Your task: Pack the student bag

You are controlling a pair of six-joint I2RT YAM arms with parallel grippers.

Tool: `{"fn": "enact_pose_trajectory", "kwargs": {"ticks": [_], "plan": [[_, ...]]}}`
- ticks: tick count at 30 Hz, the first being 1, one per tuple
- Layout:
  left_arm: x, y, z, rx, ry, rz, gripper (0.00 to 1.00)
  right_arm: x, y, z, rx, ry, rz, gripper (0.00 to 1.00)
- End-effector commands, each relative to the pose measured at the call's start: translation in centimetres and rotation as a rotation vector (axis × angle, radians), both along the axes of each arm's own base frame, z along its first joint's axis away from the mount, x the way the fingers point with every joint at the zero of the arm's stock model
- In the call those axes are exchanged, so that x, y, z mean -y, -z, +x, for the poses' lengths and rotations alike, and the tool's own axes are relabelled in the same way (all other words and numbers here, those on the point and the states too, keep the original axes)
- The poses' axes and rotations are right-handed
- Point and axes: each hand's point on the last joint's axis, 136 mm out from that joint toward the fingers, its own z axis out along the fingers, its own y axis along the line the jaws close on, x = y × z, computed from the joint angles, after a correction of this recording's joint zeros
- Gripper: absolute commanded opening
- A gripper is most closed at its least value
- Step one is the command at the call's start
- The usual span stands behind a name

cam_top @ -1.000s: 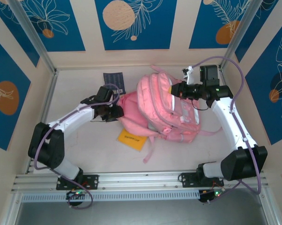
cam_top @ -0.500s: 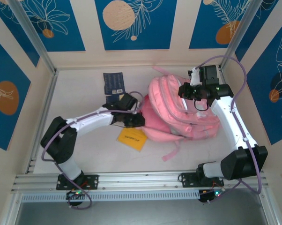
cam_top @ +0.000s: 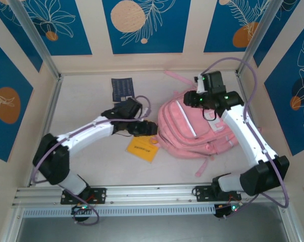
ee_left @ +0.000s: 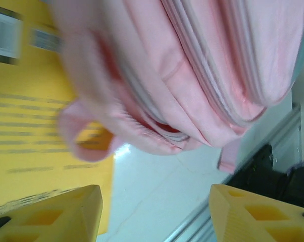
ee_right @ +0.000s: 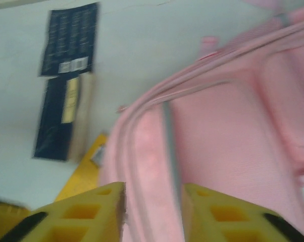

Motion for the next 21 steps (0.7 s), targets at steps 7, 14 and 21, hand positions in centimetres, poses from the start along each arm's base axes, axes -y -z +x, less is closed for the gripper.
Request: {"fn": "enact_pose_trajectory", "kwargs": {"ticks": [7, 14, 21], "plan": [[-10.2, 5.7, 3.0, -0.038, -0.328, 0.250, 0.63, -11.4, 10.4, -11.0, -0.315, -0.312, -0.068, 0.00], [-9.4, 10.0, 3.8, -0.106, -0.301, 0.288, 0.61, -13.1, 18.4, -13.5, -0.450, -0.305, -0.133, 0.00], [-7.1, 12.2, 2.8, -0.170, -0.203, 0.223, 0.60, -13.1, 22.9, -12.8, -0.512, -0.249, -0.123, 0.00]]}}
